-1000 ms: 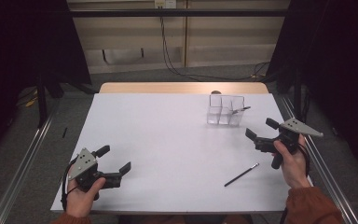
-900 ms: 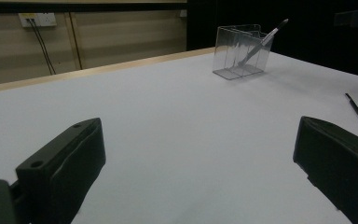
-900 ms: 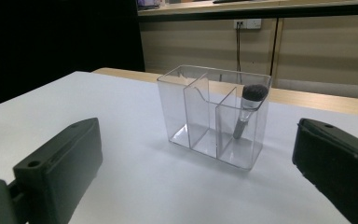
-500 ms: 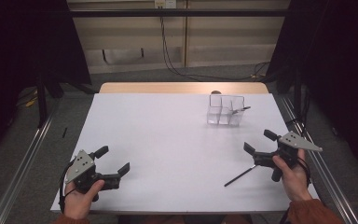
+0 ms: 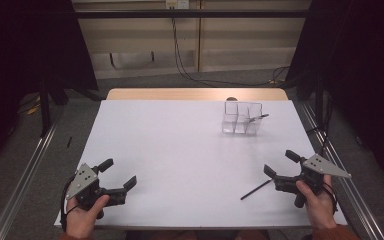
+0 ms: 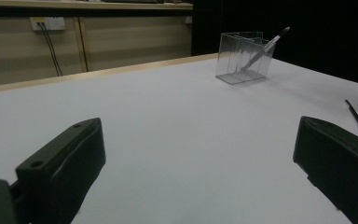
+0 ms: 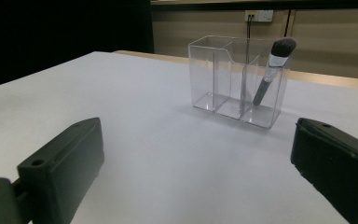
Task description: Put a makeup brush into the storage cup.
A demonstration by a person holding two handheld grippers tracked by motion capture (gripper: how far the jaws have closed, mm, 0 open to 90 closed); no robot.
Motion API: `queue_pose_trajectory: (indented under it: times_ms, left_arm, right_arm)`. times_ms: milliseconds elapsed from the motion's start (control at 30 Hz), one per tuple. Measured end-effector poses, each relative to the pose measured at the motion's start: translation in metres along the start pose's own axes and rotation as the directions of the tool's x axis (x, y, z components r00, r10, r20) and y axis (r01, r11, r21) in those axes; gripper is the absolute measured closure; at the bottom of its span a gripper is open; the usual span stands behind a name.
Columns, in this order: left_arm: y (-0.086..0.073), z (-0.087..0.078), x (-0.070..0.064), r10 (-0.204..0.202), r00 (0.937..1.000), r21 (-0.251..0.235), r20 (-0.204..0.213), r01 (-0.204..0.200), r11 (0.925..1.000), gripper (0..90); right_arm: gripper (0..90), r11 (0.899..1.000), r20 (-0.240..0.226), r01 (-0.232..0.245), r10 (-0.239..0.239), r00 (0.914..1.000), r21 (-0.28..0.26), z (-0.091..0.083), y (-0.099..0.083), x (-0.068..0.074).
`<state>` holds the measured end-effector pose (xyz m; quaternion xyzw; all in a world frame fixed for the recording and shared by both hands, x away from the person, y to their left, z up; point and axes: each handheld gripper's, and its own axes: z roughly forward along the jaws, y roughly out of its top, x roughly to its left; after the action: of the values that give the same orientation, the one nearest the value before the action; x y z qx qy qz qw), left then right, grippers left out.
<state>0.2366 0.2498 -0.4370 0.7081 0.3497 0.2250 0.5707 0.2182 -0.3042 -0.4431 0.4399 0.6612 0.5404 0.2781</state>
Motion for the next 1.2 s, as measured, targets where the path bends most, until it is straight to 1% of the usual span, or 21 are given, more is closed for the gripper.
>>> queue_pose_trajectory:
  times_ms: [100, 200, 267, 367, 400, 500, 600, 767, 933, 1000, 1100, 1133, 1167, 1200]
  left_arm:
    - [-0.001, -0.002, 0.001, -0.010, 0.9999, 0.001, -0.008, 0.010, 1.0000, 2.2]
    - [-0.001, -0.004, 0.001, -0.007, 0.9999, 0.002, -0.008, 0.007, 1.0000, 2.2]
    - [-0.003, -0.006, 0.001, 0.003, 1.0000, 0.007, -0.001, -0.003, 1.0000, 2.1]
    - [-0.003, -0.009, 0.003, -0.001, 0.9999, 0.003, -0.016, 0.001, 1.0000, 2.1]
    - [-0.002, -0.009, 0.003, 0.001, 0.9998, 0.002, -0.020, -0.001, 1.0000, 2.1]
    - [-0.001, -0.007, 0.002, 0.003, 0.9999, 0.002, -0.011, -0.003, 1.0000, 2.1]
    - [0.000, -0.008, 0.001, 0.010, 0.9999, -0.005, -0.013, -0.010, 0.9999, 2.1]
    - [0.000, -0.007, 0.004, 0.003, 0.9998, -0.001, -0.021, -0.003, 1.0000, 2.1]
    - [0.000, -0.005, 0.006, 0.001, 0.9998, -0.001, -0.018, -0.001, 1.0000, 2.2]
    - [-0.001, -0.004, 0.007, -0.001, 0.9999, 0.001, -0.017, 0.001, 1.0000, 2.1]
    - [-0.001, -0.004, 0.009, -0.001, 0.9997, 0.005, -0.025, 0.001, 1.0000, 2.1]
    - [-0.002, -0.005, 0.008, -0.006, 0.9996, 0.004, -0.029, 0.006, 1.0000, 2.1]
    - [-0.002, -0.005, 0.008, -0.007, 0.9996, 0.002, -0.028, 0.007, 1.0000, 2.1]
    - [-0.001, -0.006, 0.009, -0.003, 0.9996, 0.003, -0.029, 0.003, 1.0000, 2.1]
  right_arm:
    - [2.3, 1.000, -0.005, 0.005, -0.004, 1.0000, 0.013, -0.003, -0.004, 0.002]
    - [2.3, 1.000, 0.002, 0.016, -0.016, 0.9999, 0.024, -0.007, -0.005, 0.002]
    - [2.2, 1.000, 0.006, 0.014, -0.014, 0.9999, 0.015, -0.010, -0.007, 0.002]
    - [2.0, 1.000, 0.005, 0.010, -0.010, 0.9999, 0.009, -0.014, -0.009, 0.001]
    - [2.0, 1.000, 0.003, 0.006, -0.006, 1.0000, 0.009, -0.015, -0.010, 0.001]
    - [2.0, 1.000, 0.001, 0.005, -0.005, 1.0000, 0.012, -0.015, -0.011, 0.000]
    - [1.8, 1.000, -0.013, 0.006, -0.006, 0.9999, 0.005, -0.016, -0.011, -0.001]
    - [1.6, 1.000, -0.020, 0.005, -0.005, 0.9998, 0.000, -0.017, -0.009, -0.001]
    - [2.1, 1.000, -0.027, 0.011, -0.011, 0.9996, -0.009, -0.016, -0.007, -0.003]
    - [1.8, 1.000, -0.030, 0.005, -0.005, 0.9995, -0.007, -0.014, -0.006, -0.004]
    - [1.7, 1.000, -0.031, 0.016, -0.016, 0.9994, -0.005, -0.009, -0.002, -0.005]
    - [1.7, 1.000, -0.031, 0.011, -0.011, 0.9995, -0.003, -0.008, -0.001, -0.006]
    - [1.8, 1.000, -0.033, 0.019, -0.019, 0.9993, -0.003, -0.005, 0.000, -0.007]
    - [2.0, 1.000, -0.034, 0.013, -0.013, 0.9993, -0.003, -0.003, 0.002, -0.007]
